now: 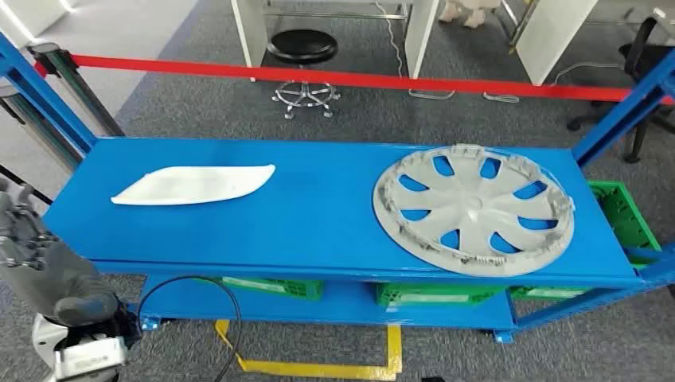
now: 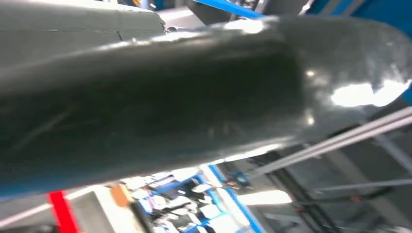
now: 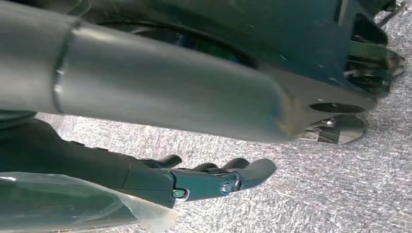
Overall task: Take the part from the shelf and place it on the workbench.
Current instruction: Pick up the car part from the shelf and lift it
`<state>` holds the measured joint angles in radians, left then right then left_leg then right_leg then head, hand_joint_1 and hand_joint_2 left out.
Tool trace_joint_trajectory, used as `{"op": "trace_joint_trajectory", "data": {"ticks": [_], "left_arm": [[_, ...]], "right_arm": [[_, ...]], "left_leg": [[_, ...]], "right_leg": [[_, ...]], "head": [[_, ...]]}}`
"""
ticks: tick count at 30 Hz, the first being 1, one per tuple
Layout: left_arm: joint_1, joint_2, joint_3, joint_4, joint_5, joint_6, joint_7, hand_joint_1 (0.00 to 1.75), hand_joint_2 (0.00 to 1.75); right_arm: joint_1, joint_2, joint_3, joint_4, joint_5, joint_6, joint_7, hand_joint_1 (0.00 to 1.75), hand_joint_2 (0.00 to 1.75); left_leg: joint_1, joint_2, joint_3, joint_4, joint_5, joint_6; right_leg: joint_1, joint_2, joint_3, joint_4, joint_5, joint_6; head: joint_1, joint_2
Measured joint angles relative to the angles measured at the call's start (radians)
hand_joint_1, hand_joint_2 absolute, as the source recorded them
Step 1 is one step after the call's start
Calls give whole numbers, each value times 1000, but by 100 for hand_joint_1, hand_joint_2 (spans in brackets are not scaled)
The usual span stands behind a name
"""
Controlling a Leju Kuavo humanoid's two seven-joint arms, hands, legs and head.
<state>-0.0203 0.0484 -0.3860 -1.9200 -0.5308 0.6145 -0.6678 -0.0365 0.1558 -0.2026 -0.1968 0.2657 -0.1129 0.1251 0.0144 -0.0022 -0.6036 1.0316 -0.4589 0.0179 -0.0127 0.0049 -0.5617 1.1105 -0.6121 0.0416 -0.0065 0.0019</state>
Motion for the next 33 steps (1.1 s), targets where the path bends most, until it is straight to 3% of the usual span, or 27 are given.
{"op": "trace_joint_trajectory", "data": {"ticks": [2, 3, 4, 5, 7, 9, 10, 12, 14, 16, 18, 19, 20, 21, 23, 24, 26, 28, 30, 33], "left_arm": [[-18, 1, -12, 7, 3, -14, 3, 0, 0], [-34, 2, -24, 15, 5, -26, 6, 0, 0], [-47, 2, -33, 21, 6, -35, 10, 0, 0], [-58, 3, -41, 27, 8, -42, 14, 0, 0], [-80, 3, -53, 37, 10, -53, 19, 0, 0], [-112, 2, -63, 51, 11, -70, 33, 0, 0], [-135, 0, -69, 62, 14, -87, 46, 0, 0], [-192, -7, -81, 94, 27, -142, 81, 0, 0], [-255, -17, -93, 132, 42, -202, 109, 0, 87], [-320, -30, -105, 185, 45, -252, 131, 0, 175], [-385, -45, -118, 258, 57, -311, 157, 0, 175], [-417, -56, -122, 299, 75, -349, 170, 0, 175], [-446, -70, -125, 339, 99, -383, 181, 0, 175], [-472, -85, -127, 374, 122, -412, 188, 0, 175], [-514, -109, -130, 424, 143, -439, 202, 0, 175], [-533, -117, -132, 445, 140, -444, 213, 0, 175], [-571, -129, -139, 502, 110, -445, 250, 0, 175], [-615, -138, -146, 582, 52, -422, 282, 0, 175], [-666, -146, -154, 678, -28, -368, 311, 0, 175], [-750, -152, -161, 860, -136, -294, 372, 0, 175]], "right_arm": [[0, 0, 2, 0, 5, 1, 5, 0, 0], [-1, -1, 4, 0, 8, 3, 10, 0, 0], [0, -1, 6, 0, 12, 4, 13, 0, 0], [1, -1, 7, 0, 14, 6, 15, 0, 0], [1, -2, 9, 0, 21, 11, 17, 0, 0], [-2, -3, 13, 0, 30, 17, 15, 0, 0], [-4, -4, 16, 0, 37, 21, 12, 0, 0], [-9, -5, 24, 0, 53, 30, 7, 0, 0], [-14, -5, 34, 0, 66, 36, 10, 0, 0], [-23, -5, 43, 0, 75, 37, 19, 0, 0], [-31, -4, 52, 0, 83, 38, 25, 0, 0], [-34, -3, 56, 0, 86, 41, 24, 0, 0], [-37, -3, 58, 0, 88, 46, 22, 0, 0], [-40, -3, 60, 0, 90, 52, 19, 0, 0], [-44, -3, 64, 0, 91, 62, 14, 0, 0], [-45, -3, 65, 0, 90, 63, 13, 0, 0], [-47, -3, 65, 0, 81, 61, 17, 0, 0], [-47, -1, 65, 0, 71, 57, 22, 0, 0], [-45, 4, 64, 0, 67, 57, 25, 0, 0], [-37, 10, 64, 1, 71, 61, 39, 0, 0]], "left_leg": [[-2, 0, 0, 0, -2, 3], [-3, 0, 1, 0, -4, 6], [-5, 0, 3, 0, -6, 8], [-6, 0, 6, 0, -8, 9], [-8, -1, 16, 0, -14, 8], [-12, -2, 23, 3, -21, 1], [-13, -3, 23, 4, -22, -3], [-13, -3, 21, 3, -21, -12], [-11, -3, 16, 15, -31, -23], [-8, -2, -15, 89, -74, -33], [-5, -2, -73, 214, -128, -41], [-4, -1, -95, 259, -138, -43], [-2, -1, -103, 269, -127, -44], [-1, -1, -94, 244, -100, -44], [0, -1, -44, 124, -24, -40], [-1, -2, -22, 70, -2, -37], [-5, -2, -5, 18, 3, -28], [-6, -3, -6, 5, 1, -16], [-4, -2, -4, -2, 5, -5], [-3, 0, -2, -4, 5, 7]], "right_leg": [[0, 0, -50, 85, -28, 1], [0, 0, -92, 151, -46, 1], [1, 0, -123, 191, -46, 0], [1, 0, -136, 193, -25, -2], [2, 0, -105, 90, 59, -10], [6, -2, -53, -32, 116, -19], [9, -2, -37, -67, 126, -23], [10, -2, -28, -81, 122, -30], [7, -3, -26, -86, 126, -39], [2, -4, -22, -91, 129, -48], [2, -4, -21, -90, 128, -51], [1, -4, -20, -90, 128, -51], [1, -4, -19, -90, 128, -51], [1, -3, -17, -90, 127, -50], [1, 1, -14, -89, 124, -45], [2, 3, -15, -88, 122, -41], [4, 4, -22, -86, 123, -30], [4, 3, -29, -87, 124, -19], [2, 1, -48, -58, 104, -10], [1, 0, -140, 119, 33, -3]], "head": [[1, 0], [2, 0], [2, 0], [2, 0], [2, 0], [2, 0], [1, 0], [0, 0], [0, 0], [-3, 0], [-4, 0], [-4, 0], [-4, 0], [-4, 0], [-4, 0], [-4, 0], [-3, 0], [-4, 0], [-3, 0], [-1, 0]]}}
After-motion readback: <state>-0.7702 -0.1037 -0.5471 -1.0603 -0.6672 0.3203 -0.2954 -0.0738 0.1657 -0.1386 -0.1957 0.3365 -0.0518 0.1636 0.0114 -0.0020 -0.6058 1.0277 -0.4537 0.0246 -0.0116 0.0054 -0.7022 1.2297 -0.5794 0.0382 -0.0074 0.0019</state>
